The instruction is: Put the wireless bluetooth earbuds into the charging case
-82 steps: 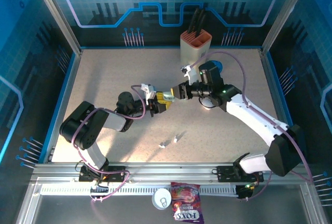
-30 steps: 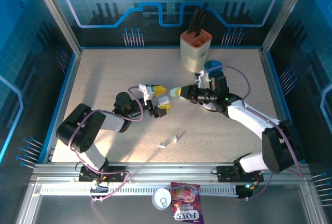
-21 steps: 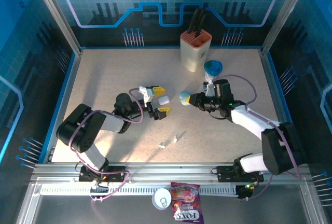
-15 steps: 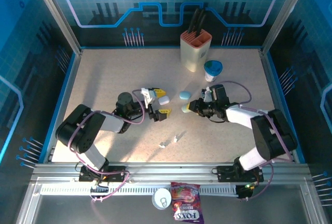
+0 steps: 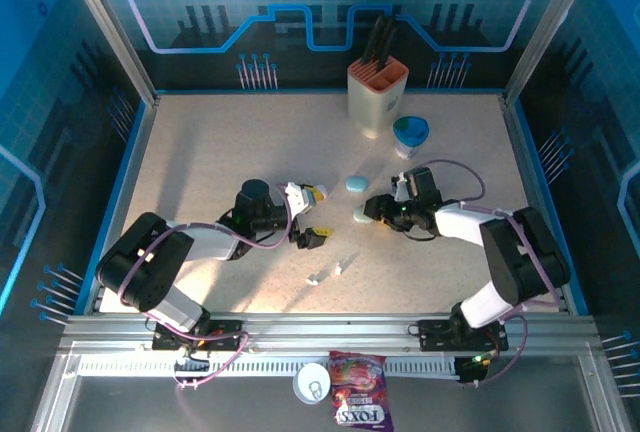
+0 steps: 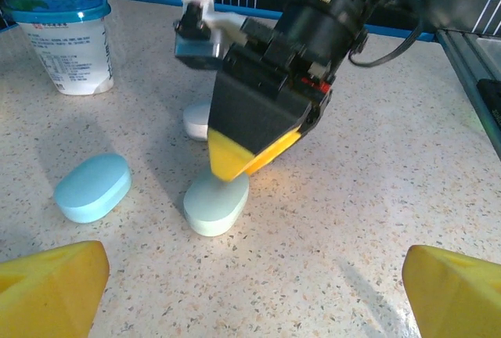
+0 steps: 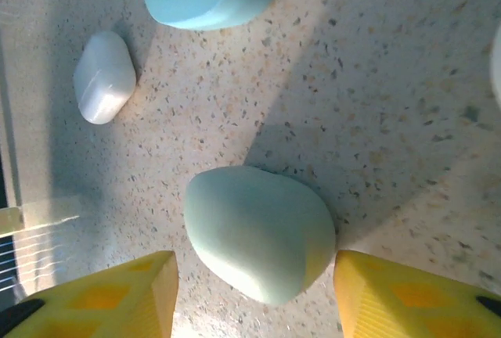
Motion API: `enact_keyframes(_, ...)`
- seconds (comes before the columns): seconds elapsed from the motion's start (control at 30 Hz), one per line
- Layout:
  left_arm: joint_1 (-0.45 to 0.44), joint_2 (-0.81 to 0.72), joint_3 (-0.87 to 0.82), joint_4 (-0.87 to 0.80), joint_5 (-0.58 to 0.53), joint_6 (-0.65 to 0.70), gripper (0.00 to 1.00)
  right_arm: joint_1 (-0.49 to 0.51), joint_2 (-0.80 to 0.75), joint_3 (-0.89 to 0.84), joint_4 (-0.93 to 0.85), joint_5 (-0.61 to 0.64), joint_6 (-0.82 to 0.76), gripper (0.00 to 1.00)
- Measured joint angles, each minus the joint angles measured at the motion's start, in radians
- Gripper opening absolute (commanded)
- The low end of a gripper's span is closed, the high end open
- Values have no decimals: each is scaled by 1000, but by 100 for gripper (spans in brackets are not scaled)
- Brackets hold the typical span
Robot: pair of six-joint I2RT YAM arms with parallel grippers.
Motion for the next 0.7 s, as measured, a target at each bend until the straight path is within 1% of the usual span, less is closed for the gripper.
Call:
enact_keyframes(0.13,0,4,17,2,-6,-3,98,0,-60,41,-78,39,-62,64)
enact_keyframes(0.33,5,4,21,4,-26,-67,99,-1,-116,113,-227,136,-196,71)
enact_keyframes(0.4,11,4,21,3,-41,-91,99,-2,-126,145,-282,177,-245,73)
enact_keyframes(0.47,24,2,21,0,-71,-124,99,-4,-131,175,-326,210,-293,75)
enact_keyframes(0.53,36,-6,21,-8,-112,-148,99,-5,-132,197,-357,230,-329,76)
enact_keyframes(0.6,44,-17,33,-47,-153,-156,99,-5,-133,206,-374,238,-351,76)
enact_keyframes(0.7,47,-20,97,-168,-195,-121,99,-4,-133,208,-392,238,-366,76)
